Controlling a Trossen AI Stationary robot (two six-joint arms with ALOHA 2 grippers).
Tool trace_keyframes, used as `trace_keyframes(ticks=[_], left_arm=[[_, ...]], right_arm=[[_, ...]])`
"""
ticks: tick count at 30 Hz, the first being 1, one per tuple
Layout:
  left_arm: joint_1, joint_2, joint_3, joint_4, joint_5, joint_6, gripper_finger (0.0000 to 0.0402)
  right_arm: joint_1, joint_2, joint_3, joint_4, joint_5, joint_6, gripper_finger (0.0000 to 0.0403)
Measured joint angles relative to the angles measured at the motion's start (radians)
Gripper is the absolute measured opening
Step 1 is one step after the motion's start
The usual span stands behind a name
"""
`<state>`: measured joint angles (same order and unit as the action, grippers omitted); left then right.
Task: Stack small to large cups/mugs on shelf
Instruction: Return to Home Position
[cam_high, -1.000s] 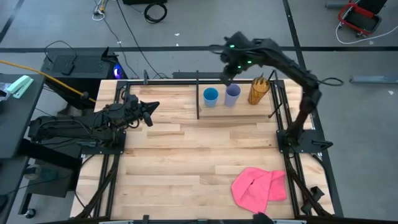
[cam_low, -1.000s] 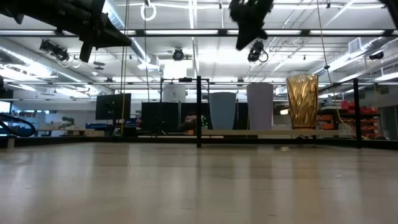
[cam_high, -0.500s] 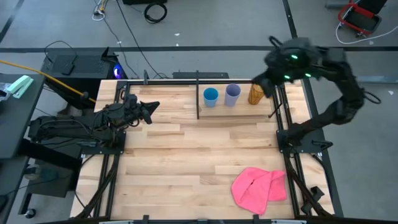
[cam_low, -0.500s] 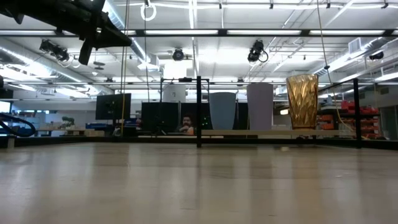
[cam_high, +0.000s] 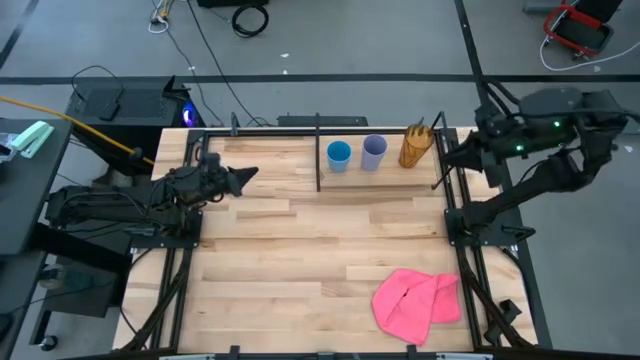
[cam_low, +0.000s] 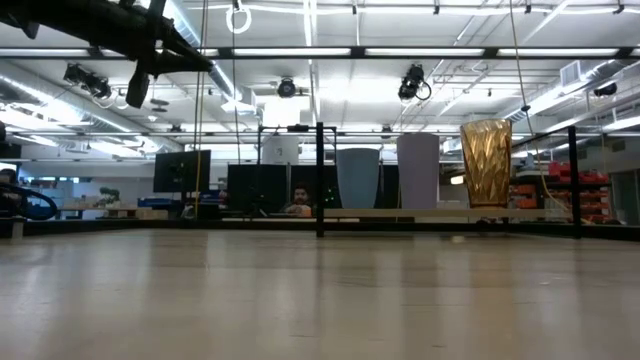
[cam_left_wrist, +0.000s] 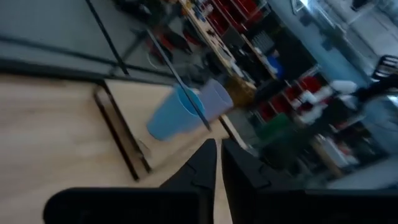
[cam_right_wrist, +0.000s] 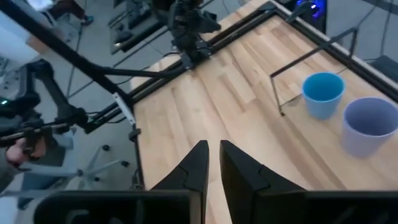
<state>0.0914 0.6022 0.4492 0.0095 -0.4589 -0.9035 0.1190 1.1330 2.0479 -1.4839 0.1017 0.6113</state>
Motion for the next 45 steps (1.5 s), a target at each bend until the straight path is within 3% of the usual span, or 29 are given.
trace_keyframes(ticks=[3, 6, 13, 19, 22, 33, 40, 45], left_arm=[[0.0, 0.0, 0.0, 0.007, 0.076, -0.022, 0.0036], [-0.008, 0.0, 0.0, 0.06, 0.159, -0.018, 0.0035], [-0.091, 0.0, 0.0, 0.278, 0.219, 0.126, 0.0026], [-0.182, 0.0, 0.0, 0.32, 0.22, 0.218, 0.0024], [-0.239, 0.001, 0.0, 0.322, 0.22, 0.27, 0.0028], [-0.392, 0.016, 0.0, 0.341, 0.152, 0.472, 0.0032], [-0.361, 0.026, 0.0, 0.347, 0.119, 0.479, 0.0025], [-0.297, 0.002, 0.0, 0.345, 0.12, 0.504, 0.0031]], right_arm=[[0.088, -0.013, -0.057, 0.03, 0.044, 0.043, 0.0048], [0.174, -0.035, -0.18, 0.166, 0.066, 0.051, 0.0048], [0.353, -0.075, -0.536, 0.727, 0.063, -0.004, 0.0047], [0.416, -0.058, -0.797, 1.251, 0.059, -0.078, 0.0047], [0.42, -0.037, -0.909, 1.465, 0.03, -0.093, 0.0047], [0.42, -0.021, -1.226, 1.94, 0.007, -0.022, 0.0047], [0.35, -0.044, -1.399, 2.198, -0.075, 0.0, 0.0047], [0.244, -0.109, -1.449, 2.217, -0.193, 0.007, 0.0047]])
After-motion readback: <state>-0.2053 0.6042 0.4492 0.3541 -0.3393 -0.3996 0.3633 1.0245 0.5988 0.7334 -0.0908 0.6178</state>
